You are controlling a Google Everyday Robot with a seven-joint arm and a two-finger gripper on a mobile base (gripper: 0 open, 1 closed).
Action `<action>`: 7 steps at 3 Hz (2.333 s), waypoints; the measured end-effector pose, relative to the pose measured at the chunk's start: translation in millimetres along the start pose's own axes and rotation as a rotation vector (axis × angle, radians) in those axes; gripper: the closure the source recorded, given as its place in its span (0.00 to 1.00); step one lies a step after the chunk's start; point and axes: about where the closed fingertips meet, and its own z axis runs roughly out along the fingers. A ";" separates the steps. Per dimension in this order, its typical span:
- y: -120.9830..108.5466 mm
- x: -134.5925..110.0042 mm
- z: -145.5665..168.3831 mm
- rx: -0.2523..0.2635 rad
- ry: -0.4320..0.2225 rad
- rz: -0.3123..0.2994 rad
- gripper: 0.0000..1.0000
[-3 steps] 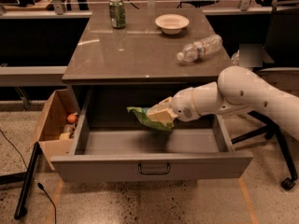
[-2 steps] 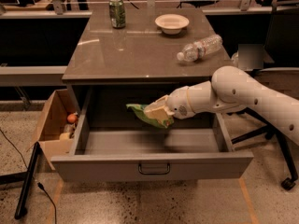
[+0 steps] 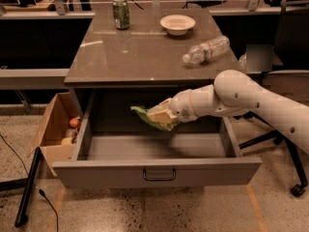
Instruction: Place green rice chip bag into top drawer
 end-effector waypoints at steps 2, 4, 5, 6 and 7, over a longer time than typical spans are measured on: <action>12.4 -4.8 -4.4 0.020 -0.009 0.012 0.09; 48.0 -25.9 -64.5 0.119 -0.027 0.041 0.47; 69.3 -53.7 -122.7 0.201 -0.050 0.037 0.70; 71.3 -56.1 -126.3 0.208 -0.049 0.031 0.69; 72.5 -57.4 -125.7 0.207 -0.048 0.029 0.46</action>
Offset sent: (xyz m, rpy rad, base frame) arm -0.0242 -0.0029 0.0201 0.0151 -0.0117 -0.0606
